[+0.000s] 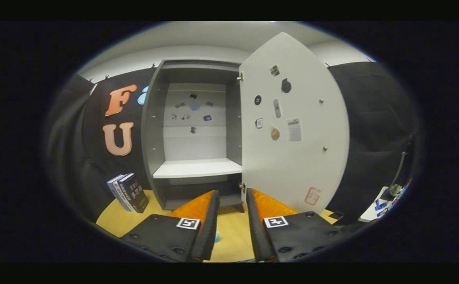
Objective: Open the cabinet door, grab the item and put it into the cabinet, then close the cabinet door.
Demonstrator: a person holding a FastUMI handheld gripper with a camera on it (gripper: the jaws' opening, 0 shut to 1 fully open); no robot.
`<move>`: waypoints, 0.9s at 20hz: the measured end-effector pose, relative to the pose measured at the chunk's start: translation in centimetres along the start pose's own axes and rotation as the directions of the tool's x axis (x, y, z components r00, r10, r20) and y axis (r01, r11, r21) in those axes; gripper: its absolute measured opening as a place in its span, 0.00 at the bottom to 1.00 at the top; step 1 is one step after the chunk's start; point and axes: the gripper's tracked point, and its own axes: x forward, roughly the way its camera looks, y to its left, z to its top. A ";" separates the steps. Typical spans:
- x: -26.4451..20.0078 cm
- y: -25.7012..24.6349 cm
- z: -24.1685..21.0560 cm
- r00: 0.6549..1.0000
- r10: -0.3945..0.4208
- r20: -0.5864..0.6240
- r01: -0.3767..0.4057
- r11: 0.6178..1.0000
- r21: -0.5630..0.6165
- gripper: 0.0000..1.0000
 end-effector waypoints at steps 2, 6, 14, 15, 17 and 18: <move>1.5 1.3 -2.2 0.999 0.025 -0.034 -0.025 1.000 -0.003 0.68; 3.8 2.9 -7.6 0.990 0.073 -0.117 -0.070 0.997 0.026 0.92; 8.0 4.2 -18.3 0.957 0.092 -0.274 -0.121 0.989 -0.089 0.97; 8.3 4.2 -19.3 0.953 0.093 -0.290 -0.126 0.987 -0.098 0.97; 9.3 4.5 -21.5 0.940 0.103 -0.325 -0.140 0.986 -0.094 0.98; 9.7 4.4 -22.6 0.934 0.101 -0.344 -0.141 0.985 -0.095 0.98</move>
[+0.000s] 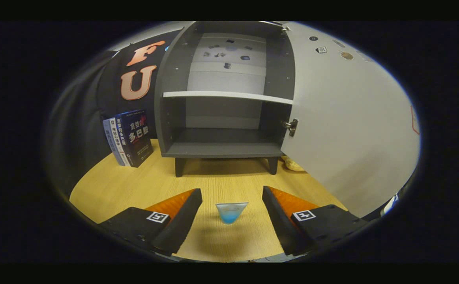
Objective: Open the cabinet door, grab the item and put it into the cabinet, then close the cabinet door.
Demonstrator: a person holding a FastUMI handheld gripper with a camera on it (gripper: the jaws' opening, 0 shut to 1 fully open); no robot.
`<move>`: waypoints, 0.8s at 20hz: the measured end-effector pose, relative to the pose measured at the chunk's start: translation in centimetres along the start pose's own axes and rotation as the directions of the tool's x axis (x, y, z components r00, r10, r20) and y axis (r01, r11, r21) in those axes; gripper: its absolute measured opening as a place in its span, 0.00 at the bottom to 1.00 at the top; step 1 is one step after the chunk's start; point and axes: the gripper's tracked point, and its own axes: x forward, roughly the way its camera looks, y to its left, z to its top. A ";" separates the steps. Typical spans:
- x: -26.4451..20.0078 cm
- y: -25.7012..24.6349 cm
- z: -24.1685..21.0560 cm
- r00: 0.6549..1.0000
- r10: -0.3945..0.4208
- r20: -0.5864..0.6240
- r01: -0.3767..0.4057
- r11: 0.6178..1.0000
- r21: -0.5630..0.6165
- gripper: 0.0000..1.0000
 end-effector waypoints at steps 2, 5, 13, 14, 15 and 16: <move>1.3 -0.5 -1.7 0.999 -0.005 -0.036 0.005 1.000 0.002 0.98; 2.9 -0.8 -3.7 0.996 0.001 -0.088 0.001 1.000 0.021 0.99; 3.7 -0.7 -5.6 0.981 0.029 -0.190 -0.021 0.999 0.048 0.69; 3.4 -0.4 -5.2 0.979 0.042 -0.198 -0.031 0.998 0.059 0.66; 3.0 -0.4 -4.5 0.979 0.050 -0.196 -0.037 0.997 0.068 0.64; 2.6 -0.4 -3.6 0.980 0.052 -0.190 -0.039 0.997 0.073 0.63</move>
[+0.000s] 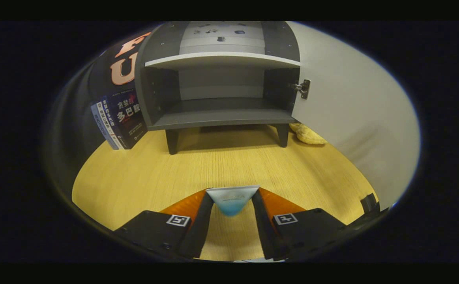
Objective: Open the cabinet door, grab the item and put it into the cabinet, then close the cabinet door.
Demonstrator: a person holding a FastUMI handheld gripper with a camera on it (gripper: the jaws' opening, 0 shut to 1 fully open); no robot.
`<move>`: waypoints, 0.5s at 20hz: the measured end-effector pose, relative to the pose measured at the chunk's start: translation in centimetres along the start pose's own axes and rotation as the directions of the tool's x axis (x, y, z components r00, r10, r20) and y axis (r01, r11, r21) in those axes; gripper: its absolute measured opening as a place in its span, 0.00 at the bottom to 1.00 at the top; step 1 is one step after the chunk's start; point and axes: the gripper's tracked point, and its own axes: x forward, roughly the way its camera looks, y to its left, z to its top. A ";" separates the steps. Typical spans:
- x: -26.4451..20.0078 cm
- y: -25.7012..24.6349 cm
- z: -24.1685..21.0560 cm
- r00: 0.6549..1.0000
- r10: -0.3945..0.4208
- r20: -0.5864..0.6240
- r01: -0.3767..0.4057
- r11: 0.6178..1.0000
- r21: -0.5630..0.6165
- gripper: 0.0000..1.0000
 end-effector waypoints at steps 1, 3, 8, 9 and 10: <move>-0.6 0.1 0.8 1.000 0.004 0.005 -0.004 1.000 0.005 0.63; -1.9 0.3 2.8 1.000 0.009 0.006 -0.009 1.000 0.010 0.63; -5.5 1.5 10.4 0.998 0.029 0.059 -0.029 1.000 0.006 0.63; -6.2 1.8 12.0 0.997 0.035 0.071 -0.036 0.999 0.005 0.63; -6.8 2.3 13.8 0.995 0.045 0.085 -0.046 0.999 0.008 0.63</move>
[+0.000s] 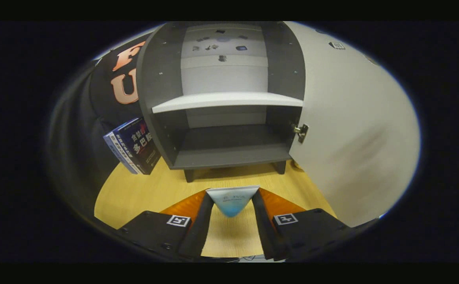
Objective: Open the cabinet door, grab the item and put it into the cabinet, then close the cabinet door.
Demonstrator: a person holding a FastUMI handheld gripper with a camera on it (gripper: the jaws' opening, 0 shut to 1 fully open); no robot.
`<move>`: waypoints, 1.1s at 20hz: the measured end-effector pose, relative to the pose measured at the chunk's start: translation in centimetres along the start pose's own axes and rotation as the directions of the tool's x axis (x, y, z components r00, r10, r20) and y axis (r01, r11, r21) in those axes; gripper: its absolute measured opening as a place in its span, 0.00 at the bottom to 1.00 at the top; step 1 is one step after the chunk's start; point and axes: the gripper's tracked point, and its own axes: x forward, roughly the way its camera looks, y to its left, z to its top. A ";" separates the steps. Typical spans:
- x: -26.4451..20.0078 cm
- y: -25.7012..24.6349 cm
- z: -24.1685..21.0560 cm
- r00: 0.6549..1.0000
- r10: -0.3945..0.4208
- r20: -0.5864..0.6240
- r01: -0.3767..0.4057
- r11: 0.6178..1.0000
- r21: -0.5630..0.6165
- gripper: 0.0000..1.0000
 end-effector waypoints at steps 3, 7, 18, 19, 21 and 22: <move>-1.2 1.6 5.4 0.997 0.045 0.055 -0.045 0.999 0.003 0.63; -1.6 2.4 11.5 0.992 0.046 0.118 -0.042 0.998 -0.038 0.59; 2.3 3.5 24.6 0.980 0.052 0.192 -0.047 0.998 -0.034 0.59; 3.3 3.4 25.1 0.981 0.046 0.187 -0.042 0.999 -0.025 0.59; 5.3 2.9 25.5 0.987 0.029 0.161 -0.025 0.999 -0.027 0.59; 6.2 2.6 25.5 0.990 0.017 0.143 -0.012 0.999 -0.034 0.59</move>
